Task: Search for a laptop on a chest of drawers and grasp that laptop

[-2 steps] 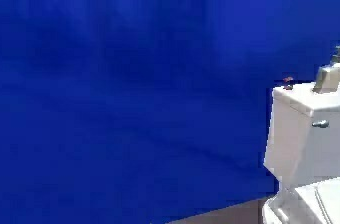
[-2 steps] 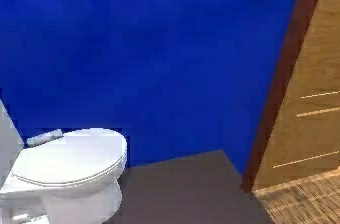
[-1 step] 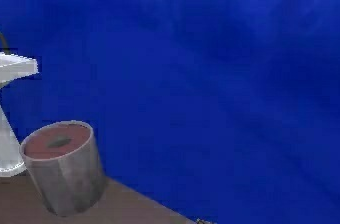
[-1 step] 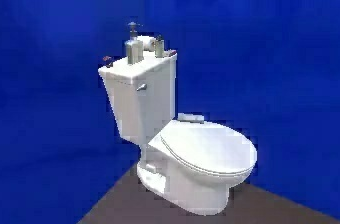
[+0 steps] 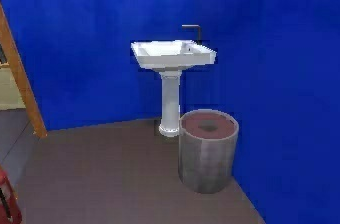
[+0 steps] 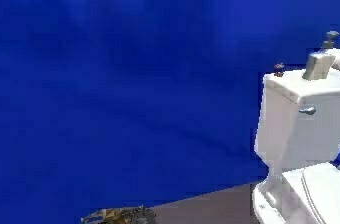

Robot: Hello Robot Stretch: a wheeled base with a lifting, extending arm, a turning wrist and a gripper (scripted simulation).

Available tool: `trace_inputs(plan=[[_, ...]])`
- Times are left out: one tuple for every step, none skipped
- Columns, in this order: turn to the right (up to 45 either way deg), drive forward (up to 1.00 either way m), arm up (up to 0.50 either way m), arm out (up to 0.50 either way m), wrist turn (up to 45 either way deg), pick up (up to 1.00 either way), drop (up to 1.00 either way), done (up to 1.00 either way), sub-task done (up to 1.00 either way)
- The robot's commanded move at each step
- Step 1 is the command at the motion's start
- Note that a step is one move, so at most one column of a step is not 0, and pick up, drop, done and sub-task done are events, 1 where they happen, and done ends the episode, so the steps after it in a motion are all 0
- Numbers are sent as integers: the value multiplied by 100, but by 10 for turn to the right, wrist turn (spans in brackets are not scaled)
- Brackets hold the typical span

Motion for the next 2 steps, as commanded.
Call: trace_inputs(plan=[[-300, 0, 0, 0, 0, 0, 0, 0, 0], [0, 100, 0, 0, 0, 0, 0, 0, 0]])
